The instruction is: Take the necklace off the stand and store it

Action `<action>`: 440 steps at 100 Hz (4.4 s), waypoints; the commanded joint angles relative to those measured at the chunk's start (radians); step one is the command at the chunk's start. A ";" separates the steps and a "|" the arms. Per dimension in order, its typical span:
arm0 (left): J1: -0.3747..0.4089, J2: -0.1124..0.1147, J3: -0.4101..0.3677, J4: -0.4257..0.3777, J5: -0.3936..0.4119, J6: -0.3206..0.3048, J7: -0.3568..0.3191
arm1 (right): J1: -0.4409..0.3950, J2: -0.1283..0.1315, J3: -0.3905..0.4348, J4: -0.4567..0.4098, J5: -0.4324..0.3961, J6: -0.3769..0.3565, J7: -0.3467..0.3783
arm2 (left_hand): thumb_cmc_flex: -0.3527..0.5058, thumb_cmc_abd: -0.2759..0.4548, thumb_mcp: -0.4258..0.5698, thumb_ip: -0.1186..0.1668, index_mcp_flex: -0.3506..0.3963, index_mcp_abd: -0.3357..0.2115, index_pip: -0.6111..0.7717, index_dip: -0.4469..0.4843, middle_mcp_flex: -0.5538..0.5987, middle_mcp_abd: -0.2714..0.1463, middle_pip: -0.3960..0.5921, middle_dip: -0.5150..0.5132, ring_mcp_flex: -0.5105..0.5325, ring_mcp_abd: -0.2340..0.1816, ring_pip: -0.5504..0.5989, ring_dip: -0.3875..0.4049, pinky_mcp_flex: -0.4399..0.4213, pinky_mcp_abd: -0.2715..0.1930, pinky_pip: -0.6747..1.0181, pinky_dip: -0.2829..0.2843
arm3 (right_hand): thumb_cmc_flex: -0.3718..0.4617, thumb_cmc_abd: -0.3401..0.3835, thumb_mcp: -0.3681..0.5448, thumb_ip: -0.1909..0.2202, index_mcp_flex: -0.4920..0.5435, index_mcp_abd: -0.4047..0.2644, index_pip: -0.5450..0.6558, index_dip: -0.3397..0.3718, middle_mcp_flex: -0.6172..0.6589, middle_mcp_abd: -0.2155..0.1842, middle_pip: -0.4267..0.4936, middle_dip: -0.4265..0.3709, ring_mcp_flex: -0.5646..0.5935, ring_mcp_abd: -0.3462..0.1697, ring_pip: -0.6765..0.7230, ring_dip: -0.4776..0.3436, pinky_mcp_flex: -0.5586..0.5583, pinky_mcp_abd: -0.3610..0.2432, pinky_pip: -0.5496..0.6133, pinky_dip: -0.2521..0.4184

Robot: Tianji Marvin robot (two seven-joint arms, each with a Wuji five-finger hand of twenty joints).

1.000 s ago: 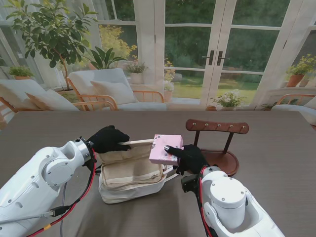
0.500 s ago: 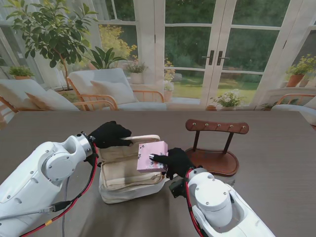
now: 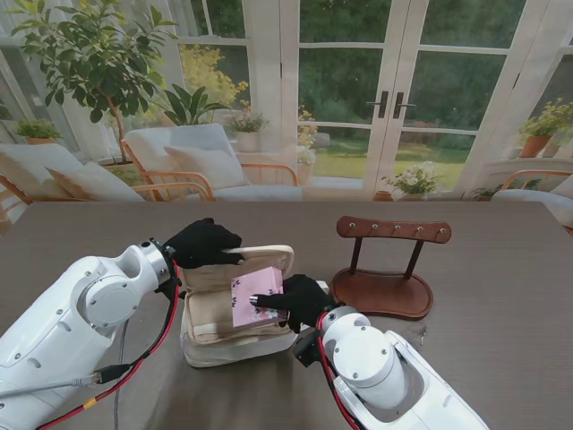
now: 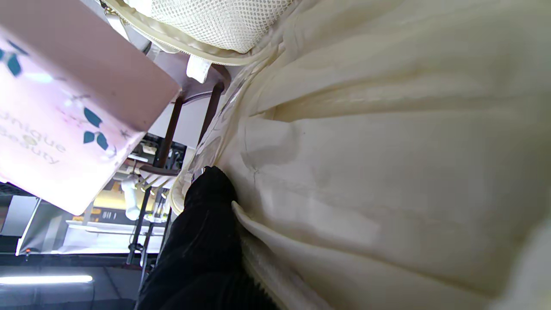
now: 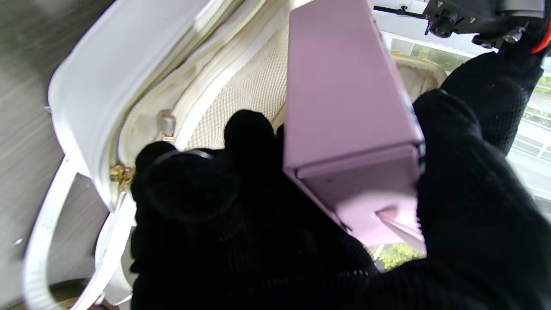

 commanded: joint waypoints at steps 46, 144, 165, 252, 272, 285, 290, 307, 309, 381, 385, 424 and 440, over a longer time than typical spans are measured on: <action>0.004 -0.009 -0.009 0.004 -0.022 -0.025 -0.002 | 0.064 -0.030 -0.107 0.090 -0.057 -0.040 -0.029 | 0.110 0.078 0.030 0.043 -0.007 -0.039 0.026 0.015 -0.031 -0.011 -0.015 0.014 -0.040 0.021 -0.007 0.011 -0.037 -0.002 -0.015 0.013 | 0.180 0.129 -0.004 0.043 0.046 -0.166 0.097 0.058 0.040 -0.072 0.054 0.023 0.019 -0.073 -0.011 0.001 0.263 -0.033 0.041 0.023; 0.025 -0.011 -0.016 0.002 -0.023 -0.013 0.007 | 0.122 -0.083 -0.179 0.189 -0.045 -0.067 -0.123 | 0.111 0.076 0.034 0.043 -0.011 -0.037 0.021 0.008 -0.038 -0.007 -0.022 0.012 -0.048 0.023 -0.020 0.008 -0.048 -0.001 -0.036 0.008 | 0.177 0.131 -0.005 0.045 0.045 -0.169 0.106 0.051 0.040 -0.074 0.062 0.022 0.020 -0.076 -0.002 0.006 0.268 -0.037 0.045 0.031; 0.033 -0.012 -0.016 0.001 -0.027 -0.006 0.008 | 0.145 -0.093 -0.198 0.217 -0.065 -0.066 -0.137 | 0.111 0.076 0.036 0.043 -0.011 -0.036 0.020 0.007 -0.039 -0.007 -0.023 0.012 -0.050 0.021 -0.022 0.008 -0.048 -0.001 -0.037 0.008 | 0.174 0.132 -0.005 0.046 0.045 -0.173 0.107 0.051 0.040 -0.077 0.063 0.021 0.020 -0.081 -0.001 0.006 0.271 -0.041 0.046 0.032; 0.018 -0.015 -0.004 0.026 -0.036 -0.014 0.026 | 0.227 -0.109 -0.254 0.299 -0.131 0.041 -0.115 | 0.111 0.075 0.039 0.043 -0.014 -0.035 0.016 0.003 -0.044 -0.003 -0.024 0.012 -0.055 0.025 -0.024 0.009 -0.055 -0.001 -0.043 0.010 | 0.016 0.124 0.045 0.064 -0.136 -0.171 0.039 -0.071 -0.154 -0.071 -0.018 -0.049 0.008 -0.059 -0.233 -0.094 0.136 -0.074 0.003 0.043; 0.018 -0.015 -0.004 0.026 -0.036 -0.013 0.024 | 0.247 -0.092 -0.274 0.289 -0.206 0.105 -0.076 | 0.111 0.075 0.038 0.043 -0.013 -0.035 0.014 0.001 -0.044 -0.003 -0.025 0.012 -0.055 0.025 -0.025 0.009 -0.055 -0.001 -0.043 0.010 | -0.071 0.142 0.093 0.110 -0.345 -0.138 -0.031 0.031 -0.402 -0.083 0.011 -0.099 -0.179 -0.075 -0.365 -0.080 0.018 -0.123 -0.042 0.067; 0.020 -0.015 -0.007 0.024 -0.034 -0.013 0.024 | 0.254 -0.087 -0.280 0.284 -0.224 0.130 -0.062 | 0.111 0.076 0.038 0.043 -0.012 -0.034 0.013 -0.001 -0.043 -0.003 -0.025 0.012 -0.055 0.026 -0.024 0.009 -0.055 -0.001 -0.044 0.011 | -0.104 0.120 0.127 0.114 -0.486 -0.101 -0.041 0.022 -0.554 -0.077 0.029 -0.113 -0.307 -0.078 -0.368 -0.083 -0.055 -0.143 -0.060 0.078; 0.022 -0.015 -0.009 0.024 -0.032 -0.012 0.025 | 0.255 -0.084 -0.281 0.279 -0.227 0.139 -0.054 | 0.111 0.075 0.037 0.043 -0.011 -0.035 0.013 -0.001 -0.043 -0.003 -0.025 0.012 -0.054 0.026 -0.024 0.009 -0.055 -0.001 -0.044 0.011 | -0.115 0.121 0.131 0.115 -0.535 -0.084 -0.054 0.013 -0.609 -0.073 0.030 -0.118 -0.353 -0.080 -0.375 -0.087 -0.082 -0.151 -0.069 0.080; 0.026 -0.014 -0.014 0.021 -0.029 -0.010 0.022 | 0.259 -0.072 -0.288 0.266 -0.253 0.157 -0.029 | 0.111 0.076 0.038 0.044 -0.011 -0.034 0.012 -0.002 -0.042 -0.001 -0.023 0.014 -0.055 0.027 -0.023 0.010 -0.055 -0.003 -0.043 0.011 | -0.182 0.091 0.171 0.121 -0.668 -0.035 -0.100 -0.026 -0.792 -0.053 0.021 -0.148 -0.505 -0.074 -0.401 -0.096 -0.168 -0.174 -0.107 0.095; 0.027 -0.014 -0.014 0.021 -0.029 -0.010 0.022 | 0.260 -0.070 -0.289 0.265 -0.257 0.159 -0.027 | 0.111 0.076 0.037 0.043 -0.011 -0.034 0.012 -0.002 -0.042 -0.002 -0.022 0.014 -0.054 0.027 -0.022 0.010 -0.056 -0.003 -0.043 0.012 | -0.188 0.091 0.171 0.121 -0.681 -0.031 -0.106 -0.029 -0.811 -0.050 0.017 -0.150 -0.517 -0.076 -0.403 -0.097 -0.174 -0.177 -0.109 0.096; 0.022 -0.014 -0.016 0.026 -0.013 -0.016 0.033 | 0.236 -0.021 -0.264 0.197 -0.367 0.197 0.021 | 0.111 0.075 0.038 0.043 -0.012 -0.034 0.010 -0.002 -0.044 -0.001 -0.022 0.018 -0.057 0.028 -0.022 0.011 -0.057 -0.002 -0.043 0.015 | -0.185 0.126 0.161 0.116 -0.439 -0.106 -0.095 -0.046 -0.634 -0.039 0.015 -0.175 -0.390 -0.079 -0.394 -0.110 -0.075 -0.164 -0.086 0.102; 0.019 -0.014 -0.013 0.028 -0.015 -0.017 0.033 | 0.235 -0.019 -0.263 0.195 -0.373 0.198 0.024 | 0.111 0.075 0.038 0.043 -0.011 -0.035 0.011 -0.002 -0.043 -0.002 -0.022 0.018 -0.056 0.027 -0.022 0.011 -0.057 -0.003 -0.042 0.015 | -0.165 0.126 0.159 0.115 -0.409 -0.118 -0.086 -0.041 -0.606 -0.044 0.016 -0.173 -0.371 -0.082 -0.392 -0.110 -0.062 -0.162 -0.081 0.099; 0.002 -0.013 0.002 0.039 -0.022 -0.027 0.025 | 0.246 -0.006 -0.276 0.194 -0.420 0.196 0.042 | 0.111 0.077 0.035 0.043 -0.011 -0.035 0.010 -0.003 -0.043 -0.003 -0.023 0.018 -0.055 0.026 -0.023 0.010 -0.056 -0.002 -0.043 0.015 | -0.015 0.079 0.115 0.074 -0.264 -0.183 -0.029 -0.133 -0.426 -0.081 0.008 -0.141 -0.225 -0.117 -0.370 -0.095 0.036 -0.161 -0.027 0.064; -0.008 -0.014 0.010 0.048 -0.028 -0.032 0.024 | 0.243 -0.007 -0.279 0.195 -0.402 0.184 0.047 | 0.111 0.077 0.035 0.043 -0.011 -0.036 0.009 -0.003 -0.043 -0.003 -0.023 0.018 -0.056 0.027 -0.023 0.010 -0.056 -0.002 -0.043 0.016 | -0.033 0.087 0.113 0.077 -0.237 -0.188 -0.037 -0.145 -0.408 -0.085 0.005 -0.139 -0.209 -0.121 -0.372 -0.094 0.047 -0.163 -0.025 0.060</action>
